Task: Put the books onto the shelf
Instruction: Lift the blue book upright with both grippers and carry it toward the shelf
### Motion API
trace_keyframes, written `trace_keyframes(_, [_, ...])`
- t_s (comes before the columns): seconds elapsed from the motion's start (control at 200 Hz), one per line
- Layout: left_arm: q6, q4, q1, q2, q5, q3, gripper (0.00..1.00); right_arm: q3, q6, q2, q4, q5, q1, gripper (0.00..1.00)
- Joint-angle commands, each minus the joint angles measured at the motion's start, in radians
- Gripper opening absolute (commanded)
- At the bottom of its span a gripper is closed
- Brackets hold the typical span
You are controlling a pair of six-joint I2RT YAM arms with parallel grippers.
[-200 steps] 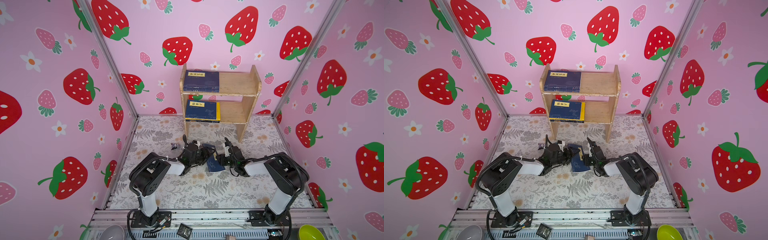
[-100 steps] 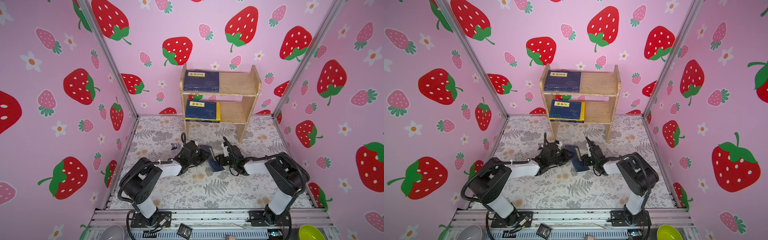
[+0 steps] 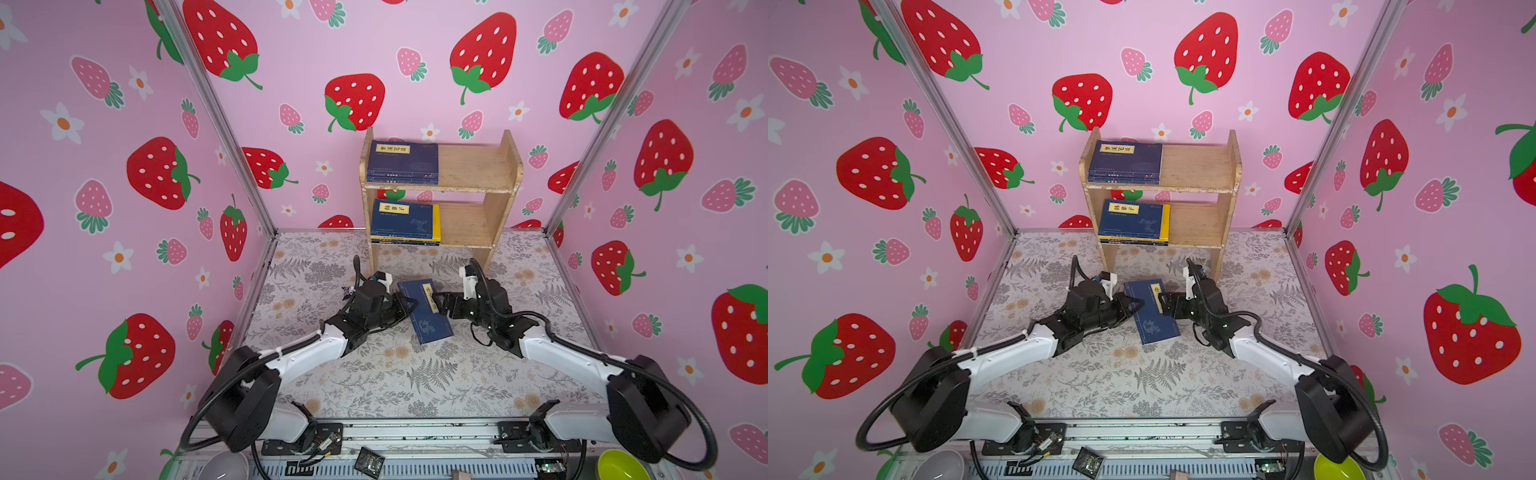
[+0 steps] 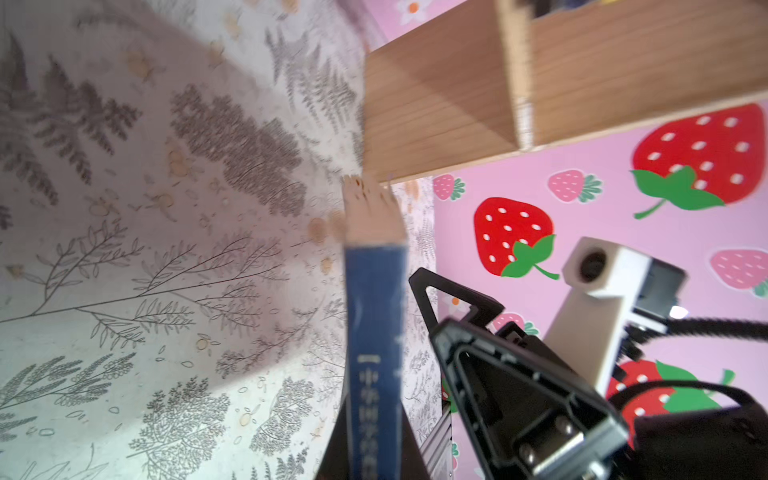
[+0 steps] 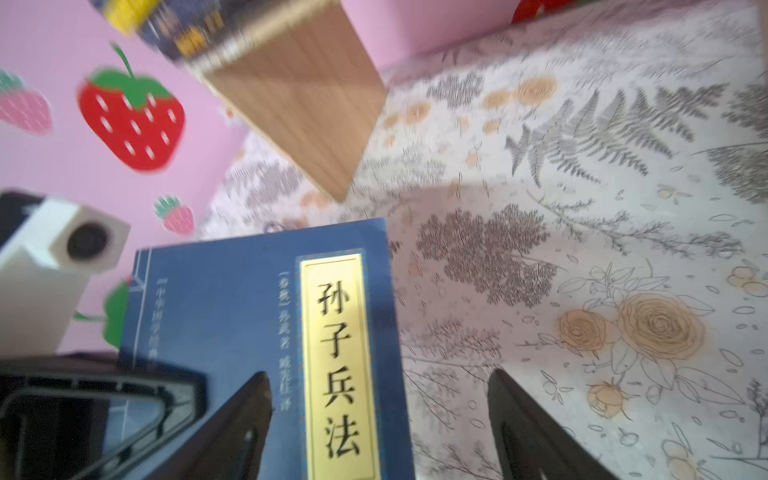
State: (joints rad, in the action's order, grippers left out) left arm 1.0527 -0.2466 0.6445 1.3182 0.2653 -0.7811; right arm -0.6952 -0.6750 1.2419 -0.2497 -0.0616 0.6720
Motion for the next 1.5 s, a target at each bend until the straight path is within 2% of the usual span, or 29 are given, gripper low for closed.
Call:
trace_keyframes(0.0, [-0.118, 0.144, -0.004, -0.138, -0.089, -0.096, 0.0, -0.037, -0.06, -0.102, 0.024, 0.09, -0.009, 0.94])
trace_keyframes(0.08, [-0.167, 0.199, -0.018, -0.213, -0.121, -0.134, 0.0, -0.052, -0.076, -0.163, 0.007, 0.103, -0.012, 1.0])
trace_keyframes(0.13, [-0.185, 0.207, -0.027, -0.253, -0.172, -0.152, 0.0, -0.058, -0.096, -0.192, -0.022, 0.087, -0.012, 1.0])
trace_keyframes(0.26, [-0.202, 0.167, -0.046, -0.339, -0.28, -0.173, 0.0, -0.067, -0.147, -0.211, -0.173, -0.089, -0.014, 1.0])
trace_keyframes(0.405, [-0.199, 0.066, -0.048, -0.384, -0.397, -0.174, 0.0, -0.058, -0.298, -0.132, -0.372, -0.325, -0.008, 0.99])
trace_keyframes(0.555, [-0.171, -0.086, -0.048, -0.374, -0.451, -0.143, 0.0, -0.023, -0.437, -0.043, -0.586, -0.402, 0.018, 0.99])
trace_keyframes(0.64, [-0.156, -0.164, -0.048, -0.351, -0.46, -0.135, 0.0, -0.059, -0.482, 0.027, -0.616, -0.456, 0.043, 0.97])
trace_keyframes(0.925, [-0.087, -0.289, -0.047, -0.26, -0.443, -0.134, 0.0, -0.115, -0.602, 0.19, -0.864, -0.51, 0.09, 0.9])
trace_keyframes(1.075, [-0.06, -0.326, -0.045, -0.241, -0.434, -0.12, 0.0, -0.129, -0.617, 0.222, -0.912, -0.473, 0.095, 0.87])
trace_keyframes(1.166, [-0.049, -0.337, -0.045, -0.233, -0.434, -0.117, 0.0, -0.136, -0.659, 0.253, -0.974, -0.466, 0.094, 0.78])
trace_keyframes(1.236, [-0.043, -0.348, -0.044, -0.226, -0.432, -0.114, 0.0, -0.151, -0.698, 0.288, -1.013, -0.472, 0.095, 0.64])
trace_keyframes(1.346, [-0.037, -0.368, -0.043, -0.208, -0.424, -0.115, 0.0, -0.149, -0.751, 0.326, -1.074, -0.463, 0.096, 0.52])
trace_keyframes(1.381, [-0.036, -0.369, -0.043, -0.204, -0.42, -0.117, 0.0, -0.144, -0.756, 0.332, -1.082, -0.456, 0.096, 0.45])
trace_keyframes(1.491, [-0.034, -0.362, -0.043, -0.191, -0.411, -0.118, 0.0, -0.128, -0.751, 0.324, -1.074, -0.429, 0.095, 0.35])
